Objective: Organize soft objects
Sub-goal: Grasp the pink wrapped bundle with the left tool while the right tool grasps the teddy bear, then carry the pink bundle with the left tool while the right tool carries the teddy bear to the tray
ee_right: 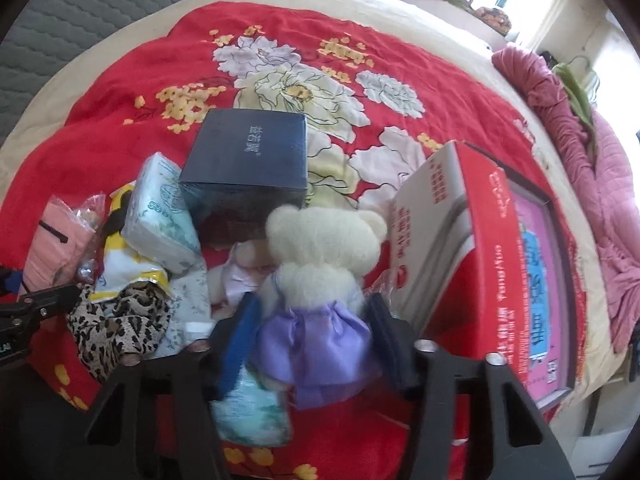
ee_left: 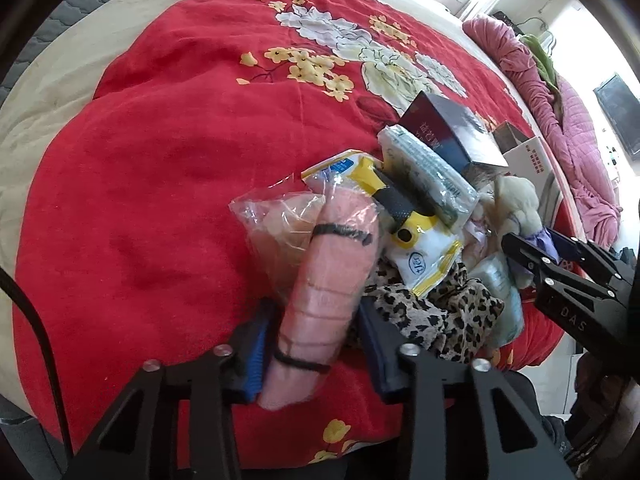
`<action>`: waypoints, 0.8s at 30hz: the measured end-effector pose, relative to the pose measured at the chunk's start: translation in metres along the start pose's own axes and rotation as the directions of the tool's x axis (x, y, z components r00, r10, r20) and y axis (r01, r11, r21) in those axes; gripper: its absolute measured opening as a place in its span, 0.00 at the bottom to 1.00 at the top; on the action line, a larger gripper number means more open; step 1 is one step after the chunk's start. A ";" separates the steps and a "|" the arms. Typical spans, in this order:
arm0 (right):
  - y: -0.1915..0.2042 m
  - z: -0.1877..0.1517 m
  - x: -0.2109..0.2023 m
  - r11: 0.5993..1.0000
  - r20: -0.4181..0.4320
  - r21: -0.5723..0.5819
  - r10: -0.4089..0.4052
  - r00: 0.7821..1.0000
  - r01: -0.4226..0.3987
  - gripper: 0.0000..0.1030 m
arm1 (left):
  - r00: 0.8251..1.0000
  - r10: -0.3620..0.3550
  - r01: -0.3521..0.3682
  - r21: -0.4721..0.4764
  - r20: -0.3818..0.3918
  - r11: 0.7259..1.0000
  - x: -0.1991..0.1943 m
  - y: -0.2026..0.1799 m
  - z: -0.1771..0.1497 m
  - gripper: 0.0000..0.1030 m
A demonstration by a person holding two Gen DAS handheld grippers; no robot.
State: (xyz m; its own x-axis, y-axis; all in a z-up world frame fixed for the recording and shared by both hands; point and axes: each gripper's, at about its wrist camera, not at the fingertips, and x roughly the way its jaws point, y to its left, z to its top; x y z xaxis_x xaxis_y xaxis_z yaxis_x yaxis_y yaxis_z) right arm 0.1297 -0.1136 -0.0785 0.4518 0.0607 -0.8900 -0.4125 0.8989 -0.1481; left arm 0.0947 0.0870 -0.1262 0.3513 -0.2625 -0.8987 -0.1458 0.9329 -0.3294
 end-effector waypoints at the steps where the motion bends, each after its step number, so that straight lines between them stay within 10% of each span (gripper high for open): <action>1: 0.000 0.000 0.000 1.000 0.002 0.012 0.012 1.000 -0.012 0.47 | 1.000 -0.002 0.002 -0.002 0.000 1.000 0.000 0.000 0.000 0.35; 6: -0.012 -0.002 -0.014 0.995 0.053 0.081 0.057 0.997 -0.061 0.46 | 1.000 -0.021 0.021 -0.004 0.007 1.000 -0.006 0.001 -0.001 0.17; 24: -0.051 -0.009 -0.061 0.947 0.162 0.226 0.194 0.967 -0.228 0.46 | 0.990 0.074 -0.077 0.021 0.122 0.997 -0.080 -0.006 0.007 0.15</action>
State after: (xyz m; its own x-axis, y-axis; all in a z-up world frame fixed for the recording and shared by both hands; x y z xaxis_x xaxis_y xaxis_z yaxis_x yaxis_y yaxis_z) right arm 0.1160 -0.1666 -0.0203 0.4856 0.3037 -0.8198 -0.3153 0.9354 0.1598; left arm 0.0736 0.1039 -0.0502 0.4495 -0.1608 -0.8787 -0.1529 0.9553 -0.2531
